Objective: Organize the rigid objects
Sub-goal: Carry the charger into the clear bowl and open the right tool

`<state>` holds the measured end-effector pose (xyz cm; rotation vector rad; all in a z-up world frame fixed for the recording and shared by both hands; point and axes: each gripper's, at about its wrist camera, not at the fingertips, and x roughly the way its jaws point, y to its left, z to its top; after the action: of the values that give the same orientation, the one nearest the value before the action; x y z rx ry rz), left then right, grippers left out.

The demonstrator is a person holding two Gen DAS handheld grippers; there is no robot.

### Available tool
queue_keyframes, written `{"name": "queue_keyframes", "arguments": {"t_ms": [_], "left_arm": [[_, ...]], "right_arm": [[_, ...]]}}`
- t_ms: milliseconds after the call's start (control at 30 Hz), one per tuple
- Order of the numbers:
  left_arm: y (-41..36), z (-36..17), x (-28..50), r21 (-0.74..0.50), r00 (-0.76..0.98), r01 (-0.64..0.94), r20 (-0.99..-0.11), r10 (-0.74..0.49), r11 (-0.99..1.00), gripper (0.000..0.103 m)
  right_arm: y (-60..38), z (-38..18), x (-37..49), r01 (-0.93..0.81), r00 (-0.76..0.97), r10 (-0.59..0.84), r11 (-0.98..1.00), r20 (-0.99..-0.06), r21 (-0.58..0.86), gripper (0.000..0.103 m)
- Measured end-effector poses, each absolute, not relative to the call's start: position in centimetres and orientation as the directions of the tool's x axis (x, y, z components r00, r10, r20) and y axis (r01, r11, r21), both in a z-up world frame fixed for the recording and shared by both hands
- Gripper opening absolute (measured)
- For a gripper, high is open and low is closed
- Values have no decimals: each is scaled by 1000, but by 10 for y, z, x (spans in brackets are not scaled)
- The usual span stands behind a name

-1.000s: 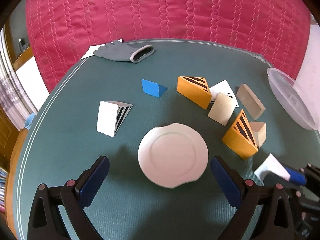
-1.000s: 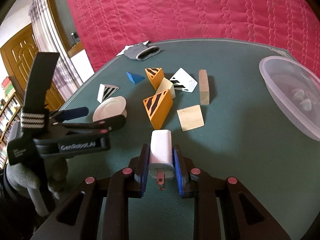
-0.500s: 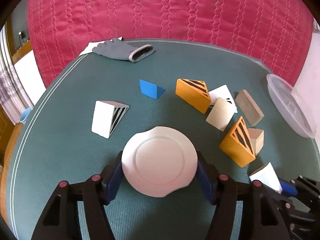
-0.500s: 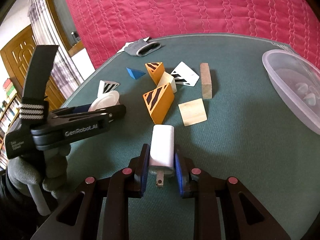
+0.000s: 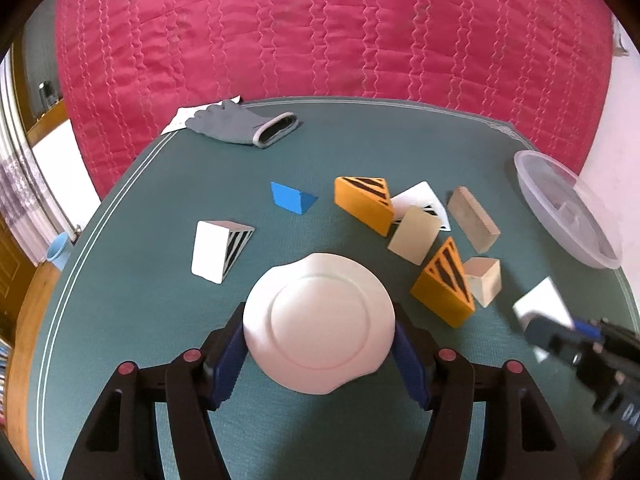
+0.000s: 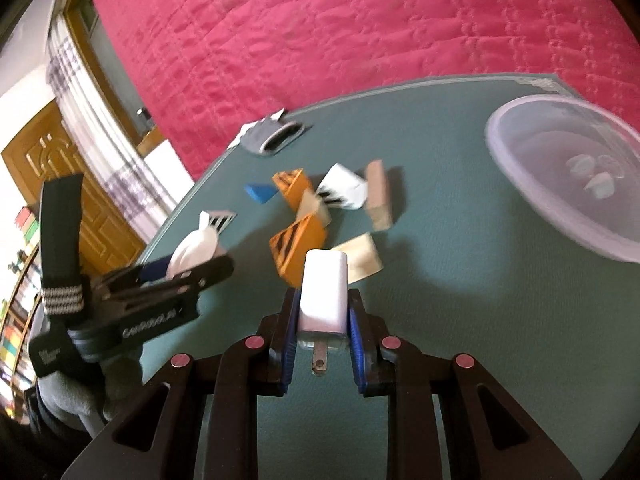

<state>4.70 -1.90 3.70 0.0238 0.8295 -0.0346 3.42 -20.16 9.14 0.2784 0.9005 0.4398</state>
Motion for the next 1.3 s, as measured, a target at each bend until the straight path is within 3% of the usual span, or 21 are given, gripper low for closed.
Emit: {"name": "queue_keyframes", "arguments": {"t_ms": [433, 833, 867, 900, 933, 1000, 1300], "left_arm": [[-45, 47, 40, 13, 689, 100, -722, -59, 995, 69], [-70, 54, 39, 32, 694, 146, -716, -79, 989, 69], [-72, 55, 39, 33, 694, 150, -715, -82, 988, 69], [-75, 56, 39, 34, 695, 156, -714, -85, 987, 69], [-78, 56, 39, 36, 695, 160, -714, -87, 986, 69], [-83, 57, 41, 38, 694, 171, -714, -93, 984, 69], [-117, 65, 49, 29, 694, 236, -704, -147, 971, 69]], "right_arm": [[-304, 116, 62, -1, 701, 258, 933, -665, 361, 23], [-381, 109, 90, 198, 744, 62, 931, -666, 308, 25], [-385, 107, 91, 208, 743, 51, 930, -667, 303, 28], [-388, 106, 92, 217, 742, 42, 930, -669, 298, 39], [-392, 105, 91, 230, 746, 27, 927, -665, 296, 59], [-399, 104, 83, 266, 772, -7, 912, -635, 312, 81], [-410, 109, 70, 319, 810, -78, 891, -582, 324, 83]]}}
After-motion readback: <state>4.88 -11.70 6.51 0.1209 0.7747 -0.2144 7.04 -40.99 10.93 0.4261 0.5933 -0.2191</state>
